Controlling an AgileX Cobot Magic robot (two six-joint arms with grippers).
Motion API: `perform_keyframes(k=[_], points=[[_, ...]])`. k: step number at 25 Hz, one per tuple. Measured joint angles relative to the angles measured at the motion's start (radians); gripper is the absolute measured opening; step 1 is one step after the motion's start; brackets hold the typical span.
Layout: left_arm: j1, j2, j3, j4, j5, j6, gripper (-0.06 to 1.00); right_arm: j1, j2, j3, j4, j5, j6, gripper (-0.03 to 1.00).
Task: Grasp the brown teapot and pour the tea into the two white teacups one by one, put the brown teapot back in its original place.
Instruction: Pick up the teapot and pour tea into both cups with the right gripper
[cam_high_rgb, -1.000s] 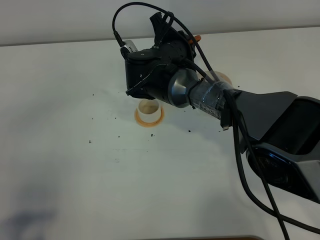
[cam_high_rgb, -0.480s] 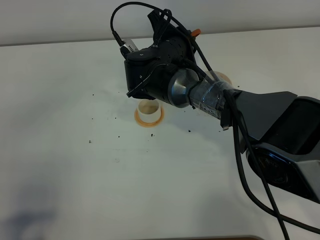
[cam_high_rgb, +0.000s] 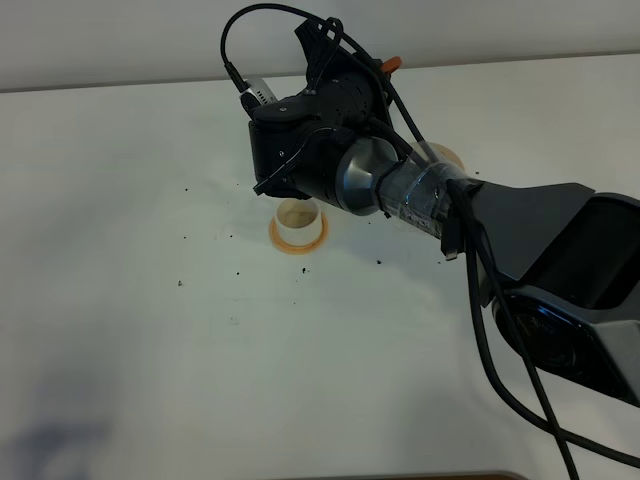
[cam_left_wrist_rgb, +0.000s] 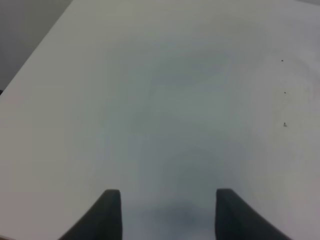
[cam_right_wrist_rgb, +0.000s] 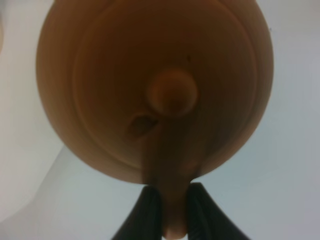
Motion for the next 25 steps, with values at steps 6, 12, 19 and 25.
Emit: perform_keyframes(k=[6,12,19,25], points=[[0.0,0.0,0.0,0.0,0.0,0.0,0.43,0.0,0.0,0.0,0.011,0.0,0.034,0.1],[0.0,0.0,0.0,0.0,0.0,0.0,0.43,0.0,0.0,0.0,0.07,0.001,0.11,0.1],[0.0,0.0,0.0,0.0,0.0,0.0,0.43,0.0,0.0,0.0,0.17,0.035,0.209,0.1],[0.0,0.0,0.0,0.0,0.0,0.0,0.43,0.0,0.0,-0.011,0.259,0.049,0.316,0.1]])
